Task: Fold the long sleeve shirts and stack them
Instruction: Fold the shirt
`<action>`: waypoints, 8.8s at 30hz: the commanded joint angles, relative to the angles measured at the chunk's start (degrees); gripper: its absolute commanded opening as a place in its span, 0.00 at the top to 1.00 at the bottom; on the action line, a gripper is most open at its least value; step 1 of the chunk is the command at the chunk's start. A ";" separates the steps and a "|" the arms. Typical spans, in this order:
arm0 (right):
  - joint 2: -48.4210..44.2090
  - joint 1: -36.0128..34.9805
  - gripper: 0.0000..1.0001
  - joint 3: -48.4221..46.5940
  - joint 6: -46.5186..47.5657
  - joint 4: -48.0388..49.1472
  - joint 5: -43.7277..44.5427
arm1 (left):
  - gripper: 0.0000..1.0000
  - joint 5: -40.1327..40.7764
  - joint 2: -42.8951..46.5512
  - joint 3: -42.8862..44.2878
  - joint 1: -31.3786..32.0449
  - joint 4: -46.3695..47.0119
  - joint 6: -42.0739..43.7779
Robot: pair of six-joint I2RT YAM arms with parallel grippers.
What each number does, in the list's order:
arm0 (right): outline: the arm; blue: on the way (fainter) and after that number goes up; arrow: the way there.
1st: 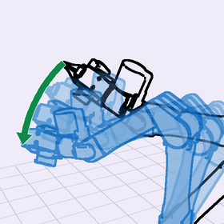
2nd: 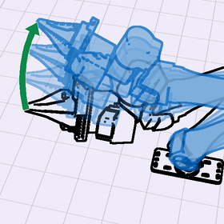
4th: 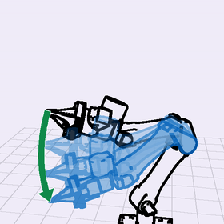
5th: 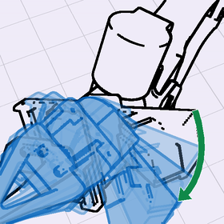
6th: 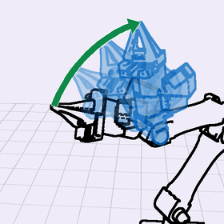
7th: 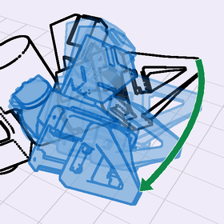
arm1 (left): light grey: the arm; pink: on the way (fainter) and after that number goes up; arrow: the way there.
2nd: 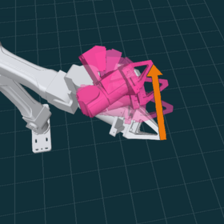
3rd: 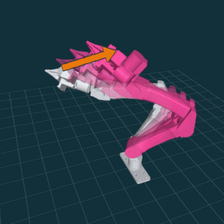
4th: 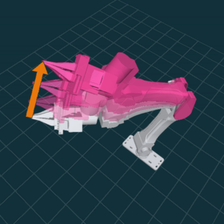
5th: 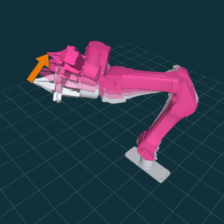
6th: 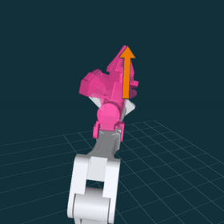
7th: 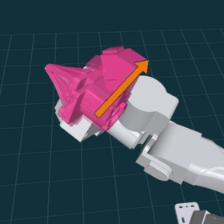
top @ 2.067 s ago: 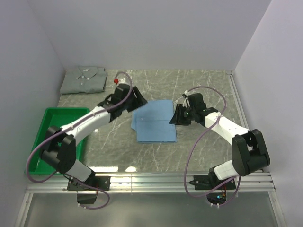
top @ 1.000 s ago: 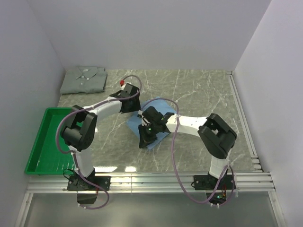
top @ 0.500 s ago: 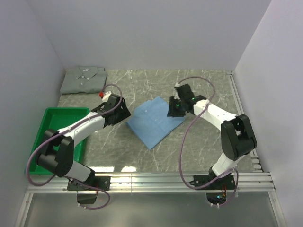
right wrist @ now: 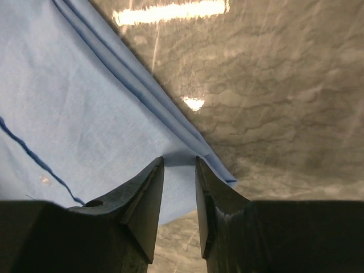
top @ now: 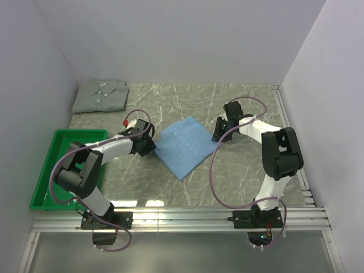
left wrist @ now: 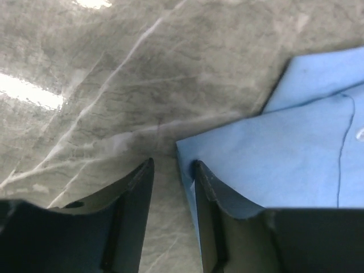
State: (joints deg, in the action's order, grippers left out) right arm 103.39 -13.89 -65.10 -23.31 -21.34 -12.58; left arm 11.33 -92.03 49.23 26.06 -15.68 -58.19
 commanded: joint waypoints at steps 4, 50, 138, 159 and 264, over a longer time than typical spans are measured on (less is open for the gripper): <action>0.32 -0.17 0.68 5.41 -2.09 2.97 -5.17 | 0.60 1.93 -5.16 1.99 -1.98 0.39 3.60; -63.40 -1.32 0.01 30.03 -14.47 2.98 32.17 | 0.07 23.65 -13.96 27.05 43.54 -1.63 48.60; 8.84 -7.64 0.29 15.62 -28.73 43.85 -27.94 | 0.98 7.04 -10.45 20.47 37.39 6.28 37.01; 7.96 -3.25 1.00 -0.18 -0.80 16.18 -28.29 | 0.25 4.58 4.39 20.38 29.76 -2.77 30.34; -17.01 -7.12 0.67 15.97 -14.48 24.76 -6.05 | 0.23 -17.75 -25.28 42.68 3.99 6.10 12.23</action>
State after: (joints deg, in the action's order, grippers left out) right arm 84.55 -21.37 -49.98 -35.44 -4.45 -15.00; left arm -4.60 -114.19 87.33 28.97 -12.78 -45.95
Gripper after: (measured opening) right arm 0.328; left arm 0.773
